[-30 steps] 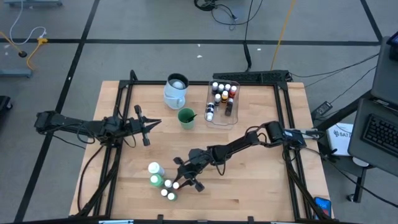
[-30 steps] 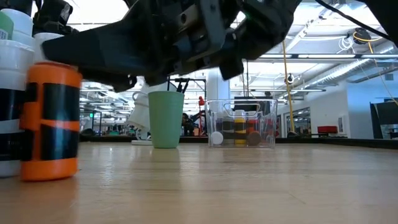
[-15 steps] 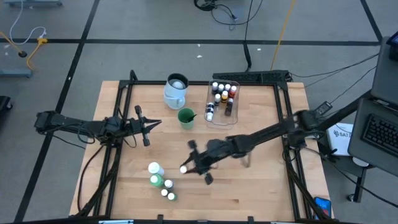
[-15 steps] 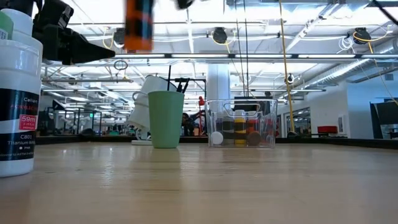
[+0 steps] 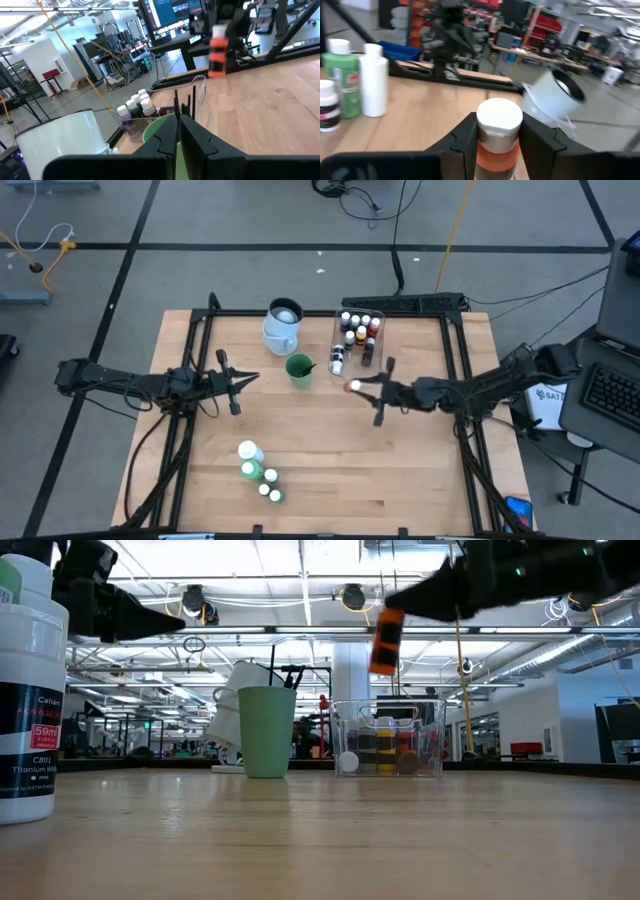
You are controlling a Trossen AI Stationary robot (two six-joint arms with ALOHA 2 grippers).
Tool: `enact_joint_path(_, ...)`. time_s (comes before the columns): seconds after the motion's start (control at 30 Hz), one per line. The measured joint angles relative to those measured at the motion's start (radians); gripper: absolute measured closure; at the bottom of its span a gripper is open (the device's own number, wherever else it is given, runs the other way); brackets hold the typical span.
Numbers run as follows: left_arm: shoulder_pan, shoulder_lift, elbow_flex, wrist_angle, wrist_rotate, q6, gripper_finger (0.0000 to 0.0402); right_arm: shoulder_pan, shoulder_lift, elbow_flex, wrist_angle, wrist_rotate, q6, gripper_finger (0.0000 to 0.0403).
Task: Pick & Place Paint Supplies
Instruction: Put the orange paint bottle into the transparent bin
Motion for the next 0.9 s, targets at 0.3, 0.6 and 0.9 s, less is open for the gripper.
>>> enact_joint_path(0.3, 0.0, 0.0, 0.0, 0.005, 0.0, -0.006, 0.0376, -0.19, -0.028, -0.012, 0.106, 0.001, -0.006, 0.0295)
enact_joint_path(0.6, 0.0, 0.0, 0.0, 0.005, 0.0, 0.0, 0.0376, -0.448, 0.126, 0.012, 0.09, -0.131, 0.096, 0.0295)
enact_joint_path(0.9, 0.0, 0.0, 0.0, 0.005, 0.0, 0.0, 0.0376, -0.57, 0.259, 0.012, 0.108, -0.271, 0.09, 0.0295)
